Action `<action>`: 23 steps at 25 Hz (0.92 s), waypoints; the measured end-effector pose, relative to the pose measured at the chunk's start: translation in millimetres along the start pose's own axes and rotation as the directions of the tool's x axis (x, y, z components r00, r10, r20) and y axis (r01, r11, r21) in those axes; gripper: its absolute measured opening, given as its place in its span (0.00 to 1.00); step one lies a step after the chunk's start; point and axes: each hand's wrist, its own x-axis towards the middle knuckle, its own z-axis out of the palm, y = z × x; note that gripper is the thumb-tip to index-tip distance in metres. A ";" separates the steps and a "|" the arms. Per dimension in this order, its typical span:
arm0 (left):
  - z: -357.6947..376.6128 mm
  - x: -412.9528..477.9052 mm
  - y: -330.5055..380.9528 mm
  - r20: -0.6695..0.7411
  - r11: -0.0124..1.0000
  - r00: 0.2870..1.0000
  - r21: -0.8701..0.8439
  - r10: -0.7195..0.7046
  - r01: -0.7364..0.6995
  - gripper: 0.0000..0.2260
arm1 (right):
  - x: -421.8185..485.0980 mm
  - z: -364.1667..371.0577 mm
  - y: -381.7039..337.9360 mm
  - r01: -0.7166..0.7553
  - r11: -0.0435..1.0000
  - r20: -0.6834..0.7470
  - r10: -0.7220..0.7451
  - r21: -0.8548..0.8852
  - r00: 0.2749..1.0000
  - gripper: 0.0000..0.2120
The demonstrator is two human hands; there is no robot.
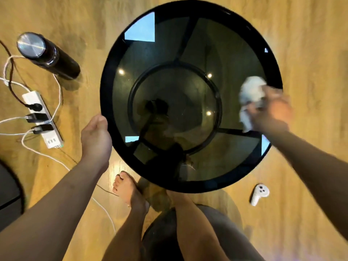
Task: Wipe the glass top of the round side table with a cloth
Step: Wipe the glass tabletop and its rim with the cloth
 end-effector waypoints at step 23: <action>-22.4 20.7 24.5 0.108 0.984 0.994 0.177 0.007 -0.026 0.12 | 133.1 -13.9 -32.8 -0.008 0.993 0.051 0.014 -0.117 0.999 0.23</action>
